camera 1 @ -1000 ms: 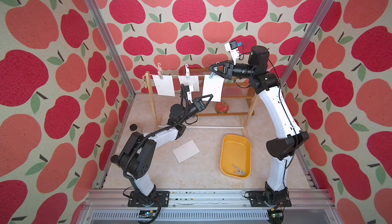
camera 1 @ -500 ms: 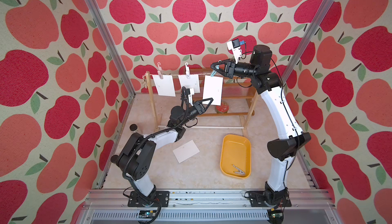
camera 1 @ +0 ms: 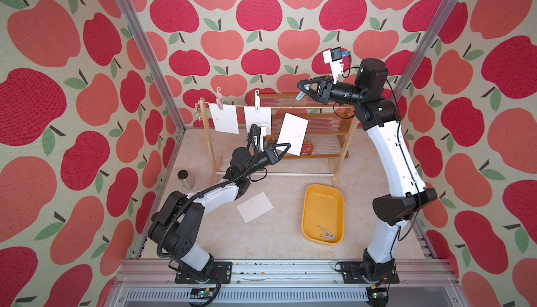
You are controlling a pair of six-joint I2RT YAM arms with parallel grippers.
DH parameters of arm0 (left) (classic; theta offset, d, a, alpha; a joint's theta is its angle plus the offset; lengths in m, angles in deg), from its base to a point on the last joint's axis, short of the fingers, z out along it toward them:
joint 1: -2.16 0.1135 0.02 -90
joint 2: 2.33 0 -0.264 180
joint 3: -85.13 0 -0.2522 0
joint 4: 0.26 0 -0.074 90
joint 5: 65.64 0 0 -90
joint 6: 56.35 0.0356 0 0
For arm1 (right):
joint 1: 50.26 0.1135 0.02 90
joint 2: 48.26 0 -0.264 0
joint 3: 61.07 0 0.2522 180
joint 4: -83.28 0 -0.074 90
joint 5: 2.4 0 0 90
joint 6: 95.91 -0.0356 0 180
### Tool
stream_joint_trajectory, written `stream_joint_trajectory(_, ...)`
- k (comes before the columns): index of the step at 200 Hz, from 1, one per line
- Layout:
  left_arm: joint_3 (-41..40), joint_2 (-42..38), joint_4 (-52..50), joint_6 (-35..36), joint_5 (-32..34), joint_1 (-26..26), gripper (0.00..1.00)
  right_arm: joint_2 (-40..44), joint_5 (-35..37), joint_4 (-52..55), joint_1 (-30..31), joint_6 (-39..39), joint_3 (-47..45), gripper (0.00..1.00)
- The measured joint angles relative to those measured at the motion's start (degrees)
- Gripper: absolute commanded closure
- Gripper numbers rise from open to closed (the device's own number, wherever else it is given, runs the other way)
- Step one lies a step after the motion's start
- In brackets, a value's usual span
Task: Remove the postcards from the strings
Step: Place the postcard on the postcard.
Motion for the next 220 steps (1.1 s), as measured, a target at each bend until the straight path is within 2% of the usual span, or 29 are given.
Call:
stream_joint_trajectory(48, -2.03, -5.46, -11.23, 6.51, -1.6, -0.04, 1.0, 3.76, 0.31, -1.75, -0.13, -0.02, -4.42, 0.69)
stream_joint_trajectory(97, -5.64, -11.3, -23.74, 12.55, -2.69, 0.39, 1.0, 10.88, 0.35, -4.79, -0.13, -0.07, -13.75, 0.69)
stream_joint_trajectory(126, -8.35, -15.45, -31.3, 15.45, -3.82, 2.58, 1.0, 15.85, 0.35, -6.47, -0.13, -0.26, -20.83, 0.69)
stream_joint_trajectory(163, -11.23, -18.58, -39.1, 17.73, -5.55, 5.29, 1.0, 21.2, 0.37, -8.15, 0.28, -0.46, -28.79, 0.69)
stream_joint_trajectory(220, -14.58, -18.84, -48.26, 19.23, -7.19, 6.93, 1.0, 29.09, 1.27, -8.63, 2.69, -0.42, -40.26, 0.69)
